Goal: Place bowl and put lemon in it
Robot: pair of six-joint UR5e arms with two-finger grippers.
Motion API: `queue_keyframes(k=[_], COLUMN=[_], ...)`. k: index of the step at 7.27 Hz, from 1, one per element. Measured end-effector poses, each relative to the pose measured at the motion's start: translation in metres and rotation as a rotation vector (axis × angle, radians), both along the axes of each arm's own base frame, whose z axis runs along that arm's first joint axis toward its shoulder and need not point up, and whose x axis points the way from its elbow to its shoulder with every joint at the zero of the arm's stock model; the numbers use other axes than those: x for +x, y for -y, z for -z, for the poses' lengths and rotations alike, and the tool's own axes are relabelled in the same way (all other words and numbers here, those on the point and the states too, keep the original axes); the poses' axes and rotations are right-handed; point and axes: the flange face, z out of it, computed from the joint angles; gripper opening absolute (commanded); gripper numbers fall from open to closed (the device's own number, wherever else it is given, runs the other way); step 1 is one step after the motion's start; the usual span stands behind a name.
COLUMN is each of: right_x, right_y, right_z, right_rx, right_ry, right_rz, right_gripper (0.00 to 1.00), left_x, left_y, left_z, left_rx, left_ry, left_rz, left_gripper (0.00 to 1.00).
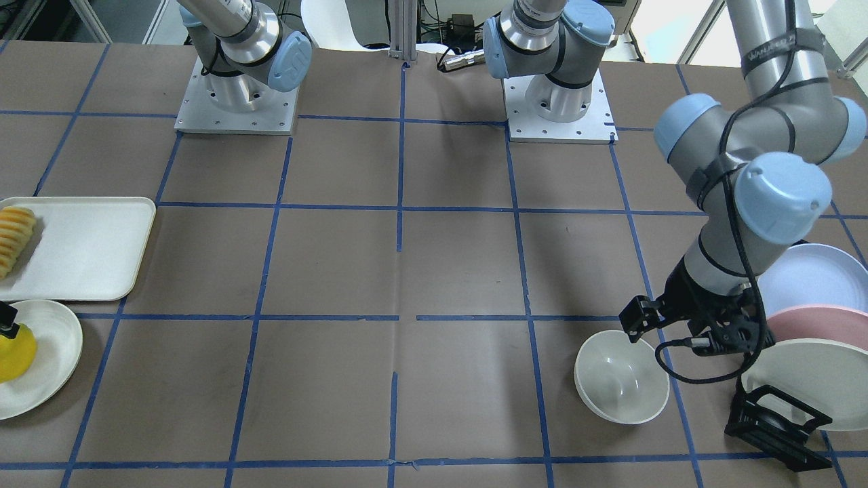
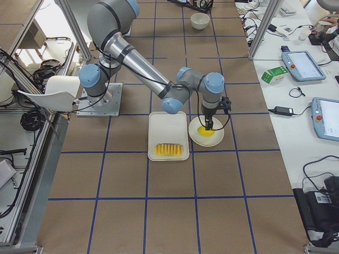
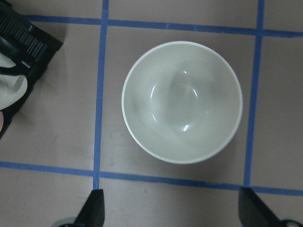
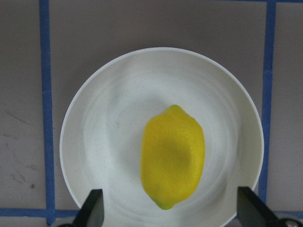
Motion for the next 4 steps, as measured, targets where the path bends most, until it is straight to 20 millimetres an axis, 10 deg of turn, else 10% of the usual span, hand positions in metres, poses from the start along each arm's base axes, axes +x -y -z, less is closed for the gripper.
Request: queue_keyframes(k=[2,4], right_x=[-0.004,-0.006], right_y=[0.005,0.009], right_z=[0.013,0.025], right_rx=[-0.009,0.001], right_ry=[-0.011,-0.005], right_rz=[-0.025,-0.02], right_gripper=[1.0,1.0], left_x=[0.03,0.059], left_y=[0.02,0.026], left_z=[0.045,0.081], left_rx=[0.013,0.033], left_ry=[0.008,-0.041], left_rz=[0.109,0.098], left_gripper=[0.97,0.36])
